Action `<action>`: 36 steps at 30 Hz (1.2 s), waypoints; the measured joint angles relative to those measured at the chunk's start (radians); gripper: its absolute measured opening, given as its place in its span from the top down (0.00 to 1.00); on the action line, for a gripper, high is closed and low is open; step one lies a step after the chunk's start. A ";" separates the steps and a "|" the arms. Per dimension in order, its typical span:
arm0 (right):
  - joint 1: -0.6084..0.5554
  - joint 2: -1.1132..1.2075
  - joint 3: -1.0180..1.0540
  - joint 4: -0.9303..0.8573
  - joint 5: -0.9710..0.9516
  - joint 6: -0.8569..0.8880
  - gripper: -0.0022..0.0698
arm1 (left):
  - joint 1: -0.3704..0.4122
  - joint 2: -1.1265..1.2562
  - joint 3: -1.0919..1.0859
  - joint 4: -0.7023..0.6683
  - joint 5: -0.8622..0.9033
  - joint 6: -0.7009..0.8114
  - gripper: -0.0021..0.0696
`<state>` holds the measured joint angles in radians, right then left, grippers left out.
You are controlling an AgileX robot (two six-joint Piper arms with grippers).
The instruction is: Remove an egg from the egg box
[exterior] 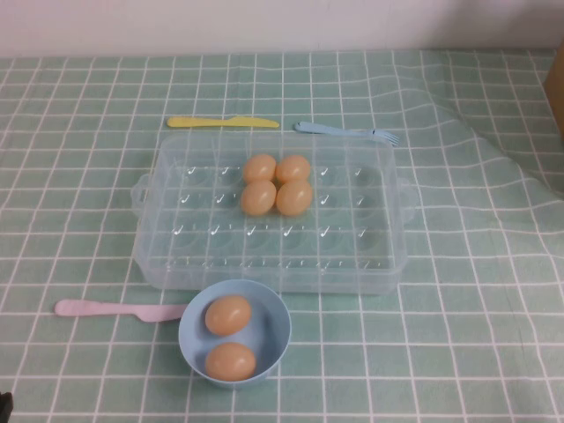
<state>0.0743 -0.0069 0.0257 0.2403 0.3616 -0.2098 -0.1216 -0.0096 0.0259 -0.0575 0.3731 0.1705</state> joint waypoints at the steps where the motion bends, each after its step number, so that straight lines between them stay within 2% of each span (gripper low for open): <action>1: 0.000 0.000 0.000 0.000 0.000 0.000 0.99 | 0.000 0.000 0.000 0.000 0.000 0.000 0.98; 30: 0.000 0.000 0.000 0.000 0.000 0.000 0.99 | 0.000 0.000 0.000 -0.003 -0.006 0.000 0.98; 36: 0.000 0.000 0.000 0.000 0.000 0.000 0.99 | 0.000 0.000 0.000 -0.119 -0.047 -0.025 0.98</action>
<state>0.0743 -0.0069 0.0257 0.2403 0.3616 -0.2098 -0.1216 -0.0096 0.0259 -0.1761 0.3264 0.1455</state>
